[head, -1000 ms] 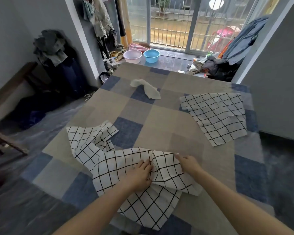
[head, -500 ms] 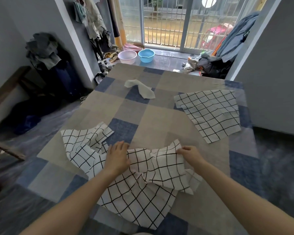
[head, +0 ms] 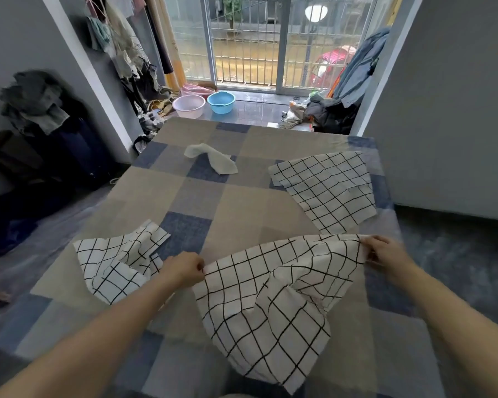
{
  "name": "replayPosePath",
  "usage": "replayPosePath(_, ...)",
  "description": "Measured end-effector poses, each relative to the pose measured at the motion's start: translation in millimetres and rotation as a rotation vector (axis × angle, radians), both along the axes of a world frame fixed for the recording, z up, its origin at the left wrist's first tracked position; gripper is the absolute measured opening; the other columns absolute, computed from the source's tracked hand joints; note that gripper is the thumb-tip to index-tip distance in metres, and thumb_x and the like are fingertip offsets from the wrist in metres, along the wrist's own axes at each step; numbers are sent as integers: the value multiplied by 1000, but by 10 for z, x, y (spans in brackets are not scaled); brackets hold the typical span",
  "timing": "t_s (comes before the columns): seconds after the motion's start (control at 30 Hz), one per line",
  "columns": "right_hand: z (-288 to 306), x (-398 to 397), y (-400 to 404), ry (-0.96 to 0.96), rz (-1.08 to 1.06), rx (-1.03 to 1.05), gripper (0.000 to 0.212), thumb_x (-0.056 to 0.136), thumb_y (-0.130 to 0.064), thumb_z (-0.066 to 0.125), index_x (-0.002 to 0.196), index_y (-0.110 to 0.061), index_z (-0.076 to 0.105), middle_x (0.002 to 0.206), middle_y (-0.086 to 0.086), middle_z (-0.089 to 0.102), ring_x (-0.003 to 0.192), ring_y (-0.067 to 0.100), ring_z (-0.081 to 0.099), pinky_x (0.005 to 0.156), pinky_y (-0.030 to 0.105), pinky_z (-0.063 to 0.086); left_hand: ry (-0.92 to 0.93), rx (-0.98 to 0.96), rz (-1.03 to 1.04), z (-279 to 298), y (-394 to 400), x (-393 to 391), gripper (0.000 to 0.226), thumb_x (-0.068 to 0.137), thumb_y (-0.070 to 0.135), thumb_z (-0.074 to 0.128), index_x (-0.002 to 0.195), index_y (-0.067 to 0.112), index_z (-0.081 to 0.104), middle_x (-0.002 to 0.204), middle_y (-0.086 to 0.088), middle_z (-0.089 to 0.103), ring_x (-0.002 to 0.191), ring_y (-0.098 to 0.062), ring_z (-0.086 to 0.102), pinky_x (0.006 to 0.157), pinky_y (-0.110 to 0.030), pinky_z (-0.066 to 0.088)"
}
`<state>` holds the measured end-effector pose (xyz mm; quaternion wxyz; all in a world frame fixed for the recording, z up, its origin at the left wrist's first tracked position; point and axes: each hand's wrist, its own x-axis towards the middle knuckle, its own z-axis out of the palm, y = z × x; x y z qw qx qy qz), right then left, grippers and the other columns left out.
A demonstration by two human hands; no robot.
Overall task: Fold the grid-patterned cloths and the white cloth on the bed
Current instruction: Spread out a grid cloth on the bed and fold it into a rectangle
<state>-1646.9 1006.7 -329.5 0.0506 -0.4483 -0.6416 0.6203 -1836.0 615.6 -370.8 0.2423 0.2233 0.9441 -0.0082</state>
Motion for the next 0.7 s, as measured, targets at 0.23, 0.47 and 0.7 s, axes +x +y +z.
replayPosePath(0.23, 417, 58, 369, -18, 1, 31, 7, 90, -10, 60, 94, -8, 65, 90, 13, 62, 76, 21, 56, 62, 29, 47, -28, 388, 121, 457, 340, -407, 18, 92, 15, 52, 75, 20, 53, 87, -10, 65, 86, -28, 60, 66, -32, 41)
replayPosePath(0.47, 1063, -121, 806, 59, 23, 295, 5, 84, -11, 69, 83, -11, 64, 75, 7, 58, 56, 14, 49, 45, 23, 38, 287, 682, 114, 1471, 694, -888, 12, 91, 26, 64, 89, 20, 74, 84, -2, 70, 81, -22, 63, 72, -32, 45)
replayPosePath(0.7, 1703, -80, 823, 367, -212, 229, 6, 89, -13, 63, 91, -18, 59, 51, -1, 54, 37, 5, 50, 38, 16, 40, 602, 1095, 81, 2230, 884, -931, 21, 90, 25, 67, 108, 17, 74, 99, 1, 72, 85, -4, 59, 69, 0, 33)
